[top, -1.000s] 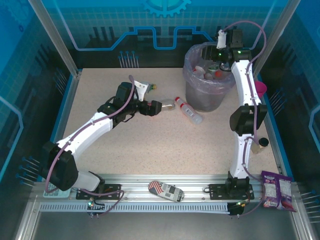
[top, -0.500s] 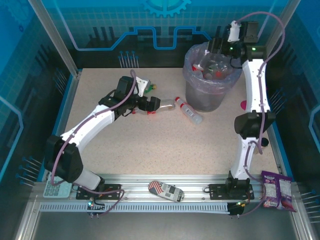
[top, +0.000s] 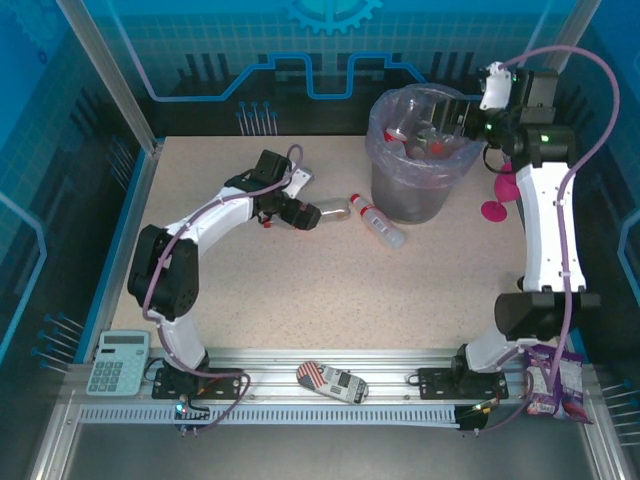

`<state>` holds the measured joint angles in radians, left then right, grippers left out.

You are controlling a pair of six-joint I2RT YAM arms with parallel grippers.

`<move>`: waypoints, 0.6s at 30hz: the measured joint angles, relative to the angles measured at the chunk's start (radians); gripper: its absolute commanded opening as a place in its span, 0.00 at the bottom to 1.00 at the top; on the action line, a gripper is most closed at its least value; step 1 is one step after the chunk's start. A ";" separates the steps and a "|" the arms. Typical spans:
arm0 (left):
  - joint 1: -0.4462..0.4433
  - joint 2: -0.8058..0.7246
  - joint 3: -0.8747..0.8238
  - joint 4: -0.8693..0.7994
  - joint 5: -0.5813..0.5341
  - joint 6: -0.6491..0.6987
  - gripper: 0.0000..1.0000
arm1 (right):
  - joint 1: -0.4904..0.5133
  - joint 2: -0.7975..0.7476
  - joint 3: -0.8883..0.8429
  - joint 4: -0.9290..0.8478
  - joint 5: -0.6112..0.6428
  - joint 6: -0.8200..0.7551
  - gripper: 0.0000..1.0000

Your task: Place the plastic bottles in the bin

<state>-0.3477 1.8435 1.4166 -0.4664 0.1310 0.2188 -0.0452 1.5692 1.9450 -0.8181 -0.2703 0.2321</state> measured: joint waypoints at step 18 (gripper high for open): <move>0.025 0.199 0.086 -0.056 0.006 0.150 0.85 | -0.016 -0.335 -0.440 0.088 -0.057 0.087 0.88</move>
<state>-0.3229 2.0422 1.5028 -0.5224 0.1375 0.3687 -0.0608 1.2343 1.5047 -0.7303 -0.3271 0.3187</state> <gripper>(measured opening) 0.879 0.875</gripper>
